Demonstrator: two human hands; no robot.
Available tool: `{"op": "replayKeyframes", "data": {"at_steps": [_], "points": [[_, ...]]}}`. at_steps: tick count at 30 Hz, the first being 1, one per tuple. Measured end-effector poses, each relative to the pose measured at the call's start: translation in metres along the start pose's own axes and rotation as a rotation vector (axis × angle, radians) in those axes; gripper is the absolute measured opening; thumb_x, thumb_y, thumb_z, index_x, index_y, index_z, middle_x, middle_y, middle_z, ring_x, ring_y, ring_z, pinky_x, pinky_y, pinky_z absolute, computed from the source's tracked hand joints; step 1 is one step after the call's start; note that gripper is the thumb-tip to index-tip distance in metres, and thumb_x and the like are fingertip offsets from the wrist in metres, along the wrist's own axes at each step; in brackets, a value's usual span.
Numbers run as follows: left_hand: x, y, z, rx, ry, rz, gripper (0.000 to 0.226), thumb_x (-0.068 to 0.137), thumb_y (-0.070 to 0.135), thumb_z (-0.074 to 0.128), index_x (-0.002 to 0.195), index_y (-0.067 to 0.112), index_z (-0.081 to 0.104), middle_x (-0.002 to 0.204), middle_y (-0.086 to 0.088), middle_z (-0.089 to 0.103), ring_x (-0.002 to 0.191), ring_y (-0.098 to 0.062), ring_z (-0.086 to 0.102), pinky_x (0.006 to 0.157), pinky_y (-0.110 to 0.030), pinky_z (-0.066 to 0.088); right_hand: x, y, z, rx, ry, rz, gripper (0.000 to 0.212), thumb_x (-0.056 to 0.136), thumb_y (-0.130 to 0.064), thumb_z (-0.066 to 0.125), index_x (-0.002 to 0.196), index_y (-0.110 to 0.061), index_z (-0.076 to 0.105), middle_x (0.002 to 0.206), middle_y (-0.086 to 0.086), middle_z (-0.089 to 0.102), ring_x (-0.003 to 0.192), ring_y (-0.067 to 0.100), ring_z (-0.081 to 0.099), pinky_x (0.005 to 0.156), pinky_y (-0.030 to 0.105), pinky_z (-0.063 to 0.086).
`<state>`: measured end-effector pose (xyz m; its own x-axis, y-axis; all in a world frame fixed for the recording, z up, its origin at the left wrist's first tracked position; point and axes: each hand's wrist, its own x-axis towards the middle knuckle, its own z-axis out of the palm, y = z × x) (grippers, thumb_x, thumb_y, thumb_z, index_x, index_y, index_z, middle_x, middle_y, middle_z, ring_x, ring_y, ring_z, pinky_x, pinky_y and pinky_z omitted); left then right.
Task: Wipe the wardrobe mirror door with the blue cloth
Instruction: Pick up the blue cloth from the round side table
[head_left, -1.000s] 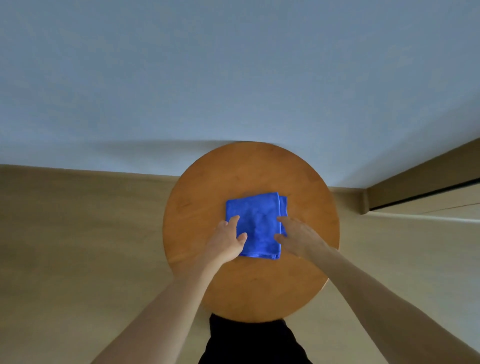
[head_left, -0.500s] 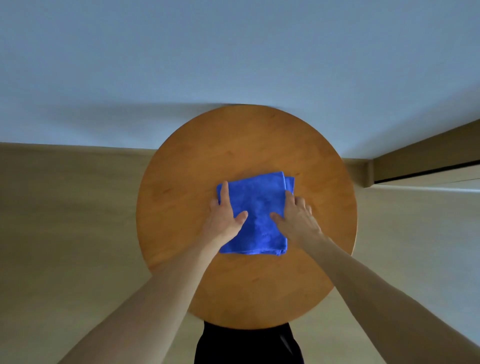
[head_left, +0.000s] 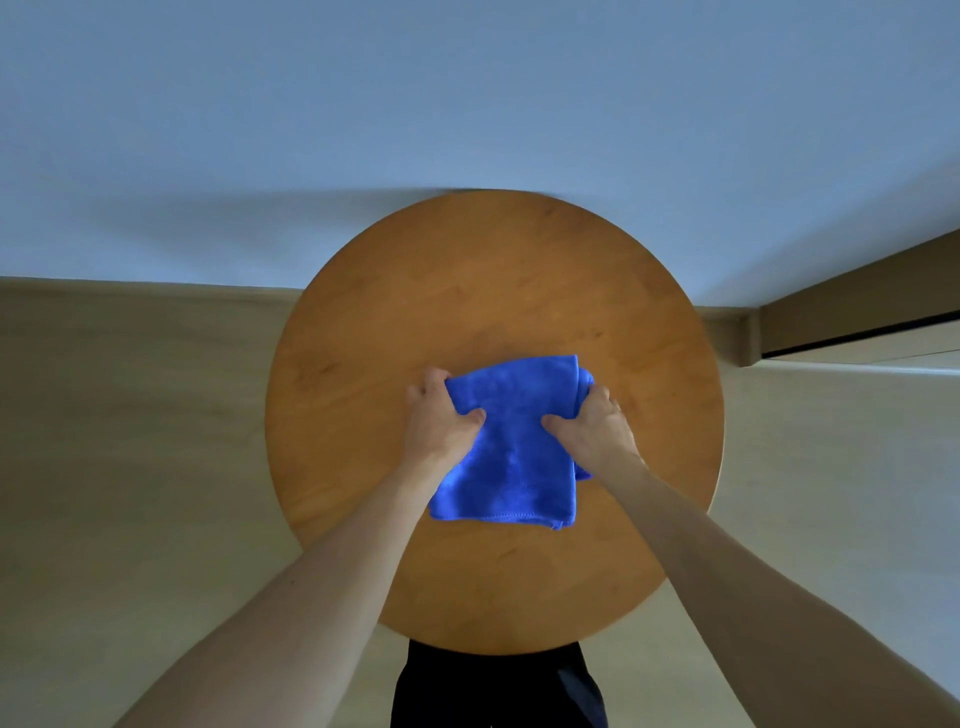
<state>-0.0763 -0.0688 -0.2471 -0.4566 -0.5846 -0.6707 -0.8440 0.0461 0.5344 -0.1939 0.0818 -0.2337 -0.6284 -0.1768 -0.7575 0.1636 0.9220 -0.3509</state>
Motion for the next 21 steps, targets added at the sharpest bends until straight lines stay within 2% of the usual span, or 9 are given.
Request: {"op": "replayKeyframes", "data": {"at_steps": [3,6,8,11,12,14,15,17,21], "points": [[-0.007,-0.002,-0.001,-0.046,0.0,0.021,0.037,0.091,0.025,0.07,0.119,0.025,0.045,0.112,0.0,0.05,0.075,-0.009,0.057,0.057,-0.021,0.043,-0.005,0.004,-0.002,0.089,-0.025,-0.009,0.058,0.086,-0.032,0.069,0.132,-0.013,0.04,0.121,0.003,0.054,0.099,0.025,0.061,0.067,0.034,0.051],[-0.017,-0.001,-0.003,-0.105,-0.011,0.041,0.032,0.092,0.022,0.067,0.112,0.027,0.042,0.092,0.005,0.061,0.069,-0.01,0.058,0.058,-0.026,0.044,-0.014,0.005,-0.006,0.164,-0.037,-0.022,0.044,0.088,-0.029,0.064,0.119,-0.022,0.034,0.095,-0.006,0.056,0.076,0.012,0.059,0.045,0.023,0.043],[-0.026,0.001,-0.007,-0.147,0.004,0.06,0.034,0.094,0.023,0.066,0.114,0.031,0.039,0.093,0.011,0.061,0.076,-0.006,0.061,0.063,-0.024,0.045,-0.023,0.003,-0.011,0.215,-0.042,-0.035,0.041,0.088,-0.028,0.064,0.114,-0.026,0.031,0.092,-0.009,0.055,0.074,0.008,0.058,0.038,0.019,0.042],[-0.044,0.007,-0.02,-0.227,0.04,0.07,0.04,0.095,0.022,0.066,0.122,0.029,0.038,0.107,0.008,0.063,0.092,-0.008,0.064,0.079,-0.029,0.053,-0.042,-0.002,-0.024,0.307,-0.077,-0.086,0.039,0.085,-0.025,0.066,0.116,-0.023,0.043,0.098,-0.006,0.063,0.084,0.011,0.064,0.056,0.027,0.052],[-0.051,0.01,-0.026,-0.256,0.053,0.069,0.043,0.095,0.021,0.067,0.126,0.027,0.038,0.107,0.009,0.063,0.094,-0.007,0.065,0.08,-0.027,0.053,-0.048,-0.005,-0.029,0.317,-0.089,-0.115,0.036,0.084,-0.024,0.067,0.116,-0.022,0.049,0.099,-0.005,0.066,0.087,0.012,0.065,0.065,0.031,0.054],[-0.064,0.017,-0.041,-0.288,0.094,0.076,0.045,0.095,0.023,0.07,0.127,0.025,0.038,0.101,0.017,0.058,0.085,0.006,0.063,0.07,-0.013,0.049,-0.064,-0.014,-0.041,0.317,-0.105,-0.182,0.026,0.085,-0.023,0.066,0.109,-0.024,0.057,0.098,-0.003,0.07,0.089,0.013,0.067,0.076,0.036,0.057],[-0.072,0.022,-0.049,-0.287,0.117,0.087,0.044,0.095,0.026,0.071,0.124,0.027,0.038,0.099,0.021,0.056,0.081,0.011,0.061,0.064,-0.01,0.046,-0.072,-0.02,-0.047,0.324,-0.116,-0.211,0.022,0.085,-0.022,0.066,0.106,-0.026,0.059,0.098,-0.003,0.071,0.089,0.014,0.068,0.079,0.037,0.057],[-0.089,0.032,-0.065,-0.301,0.158,0.105,0.042,0.094,0.032,0.072,0.119,0.03,0.039,0.099,0.021,0.055,0.084,0.009,0.059,0.066,-0.011,0.044,-0.091,-0.033,-0.06,0.338,-0.142,-0.264,0.016,0.087,-0.023,0.067,0.101,-0.027,0.059,0.099,-0.001,0.072,0.088,0.013,0.069,0.077,0.035,0.058],[-0.124,0.048,-0.1,-0.379,0.263,0.104,0.041,0.087,0.044,0.075,0.114,0.022,0.053,0.103,0.007,0.067,0.096,-0.012,0.067,0.079,-0.028,0.054,-0.132,-0.064,-0.083,0.334,-0.16,-0.41,0.018,0.09,-0.033,0.072,0.1,-0.025,0.06,0.097,0.0,0.073,0.087,0.016,0.07,0.068,0.03,0.055]]}}
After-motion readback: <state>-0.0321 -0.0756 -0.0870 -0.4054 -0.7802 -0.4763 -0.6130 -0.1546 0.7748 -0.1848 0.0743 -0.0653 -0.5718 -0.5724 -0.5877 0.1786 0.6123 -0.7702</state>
